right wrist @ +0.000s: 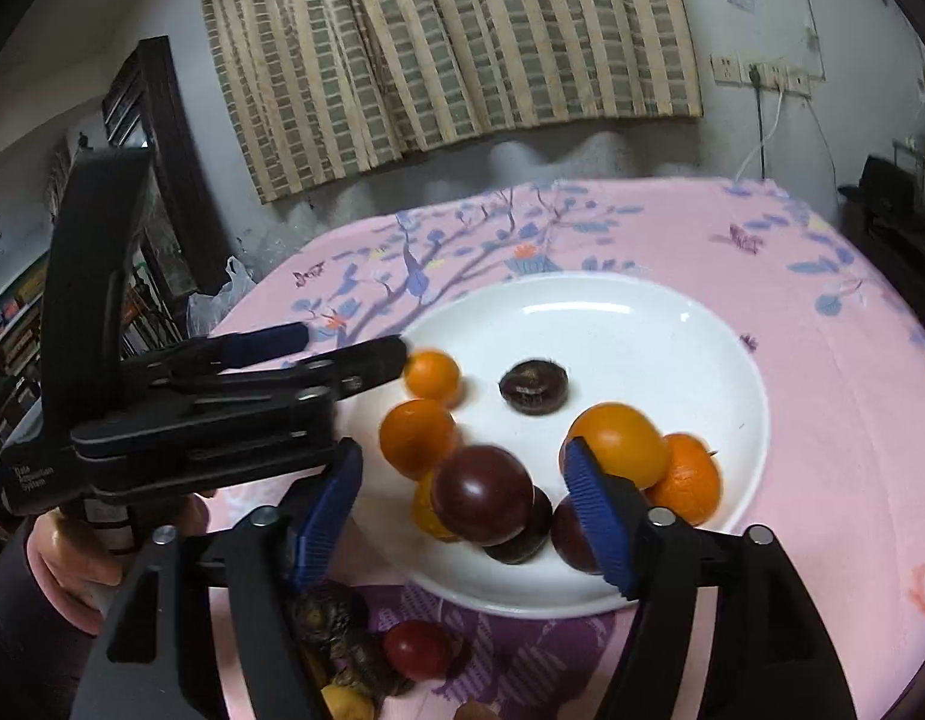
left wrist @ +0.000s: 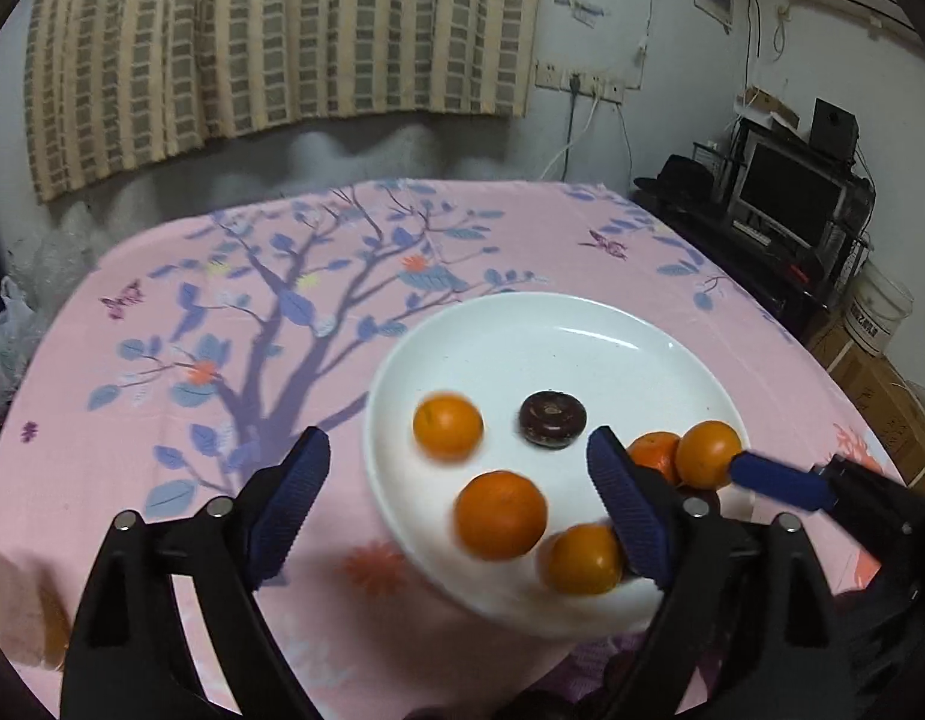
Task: Organize fruits
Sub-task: 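Place the plum and orange on the white plate and withdraw both tools, then grasp a yellow lemon-like fruit with the left tool while the right tool grasps a dark plum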
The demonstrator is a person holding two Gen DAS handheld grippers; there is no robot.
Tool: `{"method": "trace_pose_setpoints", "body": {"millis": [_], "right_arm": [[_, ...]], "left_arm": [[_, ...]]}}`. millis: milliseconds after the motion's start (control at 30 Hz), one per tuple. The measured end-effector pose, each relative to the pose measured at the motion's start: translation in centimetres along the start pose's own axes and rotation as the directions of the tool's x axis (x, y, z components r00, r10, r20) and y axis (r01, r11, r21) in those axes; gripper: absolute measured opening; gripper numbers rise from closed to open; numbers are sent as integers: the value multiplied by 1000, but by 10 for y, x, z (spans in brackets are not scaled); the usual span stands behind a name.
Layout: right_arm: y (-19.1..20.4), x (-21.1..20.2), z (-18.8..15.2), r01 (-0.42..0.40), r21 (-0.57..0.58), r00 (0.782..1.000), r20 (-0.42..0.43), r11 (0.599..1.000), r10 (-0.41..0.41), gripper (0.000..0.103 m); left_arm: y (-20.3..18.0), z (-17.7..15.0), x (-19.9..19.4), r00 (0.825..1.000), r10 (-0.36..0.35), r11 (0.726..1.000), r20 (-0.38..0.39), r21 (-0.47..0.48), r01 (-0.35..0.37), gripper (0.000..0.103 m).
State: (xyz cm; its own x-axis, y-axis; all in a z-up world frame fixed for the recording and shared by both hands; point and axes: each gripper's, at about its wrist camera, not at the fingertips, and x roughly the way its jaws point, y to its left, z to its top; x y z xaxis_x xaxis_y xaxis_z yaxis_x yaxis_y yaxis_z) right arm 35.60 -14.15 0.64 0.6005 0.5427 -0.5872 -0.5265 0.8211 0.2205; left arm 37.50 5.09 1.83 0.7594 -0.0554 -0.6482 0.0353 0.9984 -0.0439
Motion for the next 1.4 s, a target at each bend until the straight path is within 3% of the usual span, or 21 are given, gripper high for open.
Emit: {"method": "trace_pose_setpoints", "body": {"millis": [100,200,300,433,500,567,733,900,1233,1400], "right_arm": [[14,-13,-5,-26,-53,1000,-14,998,26,87],[30,-22,-16,-133,-94,990,-58,987,128,87],[48,-28,-32,-191,-108,978,-106,976,180,87],[57,-31,-57,-141,-63,976,-174,988,128,87],[57,-27,-68,-156,-36,959,-244,987,143,87],[57,-29,-75,-162,-26,954,-259,986,150,87],[76,-30,-92,-136,-151,945,-315,979,83,78],[70,-27,-99,-115,-155,930,-365,981,52,49],[76,-34,-104,-162,-167,921,-381,973,88,46],[81,-28,-109,-144,-201,917,-396,969,54,35]], "left_arm": [[12,-12,-26,1000,3,1000,2,-11,-3,97],[27,-38,-54,997,65,997,36,-38,-64,98],[40,-67,-69,993,105,989,49,-106,-99,98],[50,-92,-68,992,128,986,-5,-106,-128,98],[53,-99,-69,990,138,985,-19,-106,-139,98],[58,-103,-69,991,131,984,-37,-117,-135,98],[64,-106,-71,990,129,979,-51,-150,-135,98],[65,-108,-68,989,127,979,-72,-154,-136,98],[60,-109,-70,990,129,982,-64,-134,-136,98],[60,-109,-70,990,123,982,-64,-135,-130,98]]}}
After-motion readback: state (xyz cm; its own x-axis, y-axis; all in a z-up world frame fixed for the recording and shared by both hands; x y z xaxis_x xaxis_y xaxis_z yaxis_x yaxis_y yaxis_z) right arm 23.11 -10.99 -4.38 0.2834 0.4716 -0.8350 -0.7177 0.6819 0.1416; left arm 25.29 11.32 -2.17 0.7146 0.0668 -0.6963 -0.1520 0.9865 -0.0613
